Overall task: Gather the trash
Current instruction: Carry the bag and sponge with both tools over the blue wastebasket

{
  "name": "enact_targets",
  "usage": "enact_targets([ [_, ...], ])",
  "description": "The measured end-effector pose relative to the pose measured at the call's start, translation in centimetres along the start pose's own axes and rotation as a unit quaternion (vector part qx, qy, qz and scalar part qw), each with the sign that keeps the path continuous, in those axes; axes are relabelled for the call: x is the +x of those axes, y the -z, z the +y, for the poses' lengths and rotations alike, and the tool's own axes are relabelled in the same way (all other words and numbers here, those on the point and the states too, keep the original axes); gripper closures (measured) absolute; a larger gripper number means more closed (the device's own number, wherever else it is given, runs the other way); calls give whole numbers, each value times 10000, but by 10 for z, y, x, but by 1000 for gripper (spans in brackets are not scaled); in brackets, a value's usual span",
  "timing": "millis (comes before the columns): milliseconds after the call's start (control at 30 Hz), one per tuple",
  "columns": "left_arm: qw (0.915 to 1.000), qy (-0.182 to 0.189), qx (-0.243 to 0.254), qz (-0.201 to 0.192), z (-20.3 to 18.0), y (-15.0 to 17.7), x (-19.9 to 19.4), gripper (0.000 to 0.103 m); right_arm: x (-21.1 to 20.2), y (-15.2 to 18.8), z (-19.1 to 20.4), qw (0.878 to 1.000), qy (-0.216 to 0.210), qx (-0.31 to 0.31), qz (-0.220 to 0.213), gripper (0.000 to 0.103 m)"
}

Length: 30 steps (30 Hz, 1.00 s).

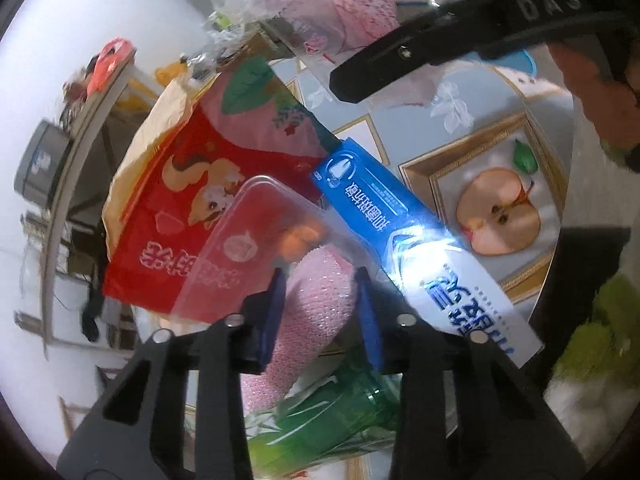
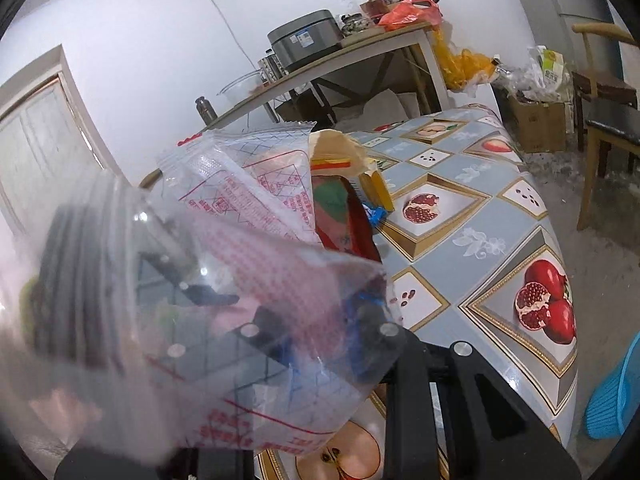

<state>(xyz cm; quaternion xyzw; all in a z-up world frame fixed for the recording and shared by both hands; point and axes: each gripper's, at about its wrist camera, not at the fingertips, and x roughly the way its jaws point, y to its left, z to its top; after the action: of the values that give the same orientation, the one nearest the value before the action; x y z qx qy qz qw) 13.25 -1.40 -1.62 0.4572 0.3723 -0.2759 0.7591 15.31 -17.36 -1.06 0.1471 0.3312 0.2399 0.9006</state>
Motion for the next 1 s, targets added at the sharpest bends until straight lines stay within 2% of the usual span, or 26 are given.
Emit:
enact_targets([
  [167,9984,-268,499,64,-7,-4,-4,77,-4,1,-5,10000,-18,44,-60,80],
  [333,9911,-830,1033,-129,-9,-7,-14,79,-8,3,-6,9999,10,73,-122,80],
  [533,9878,-1256,894,-211,13,-14,-38,80,-25,1,-5,9994,67,70,-329,80],
  [667,9887,-1307,465,-567,14,-23,-76,80,-49,0,-3,9981,107,52,-600,80],
  [800,9878,-842,-259,-1280,15,-48,-114,80,-75,4,-11,9963,226,203,-800,80],
  [900,9786,-208,-810,-1883,13,-79,-131,80,-105,15,-29,9930,518,480,-952,80],
  [1000,9632,689,-1244,-2281,7,-121,-137,79,-146,30,-61,9834,1052,894,-1174,80],
])
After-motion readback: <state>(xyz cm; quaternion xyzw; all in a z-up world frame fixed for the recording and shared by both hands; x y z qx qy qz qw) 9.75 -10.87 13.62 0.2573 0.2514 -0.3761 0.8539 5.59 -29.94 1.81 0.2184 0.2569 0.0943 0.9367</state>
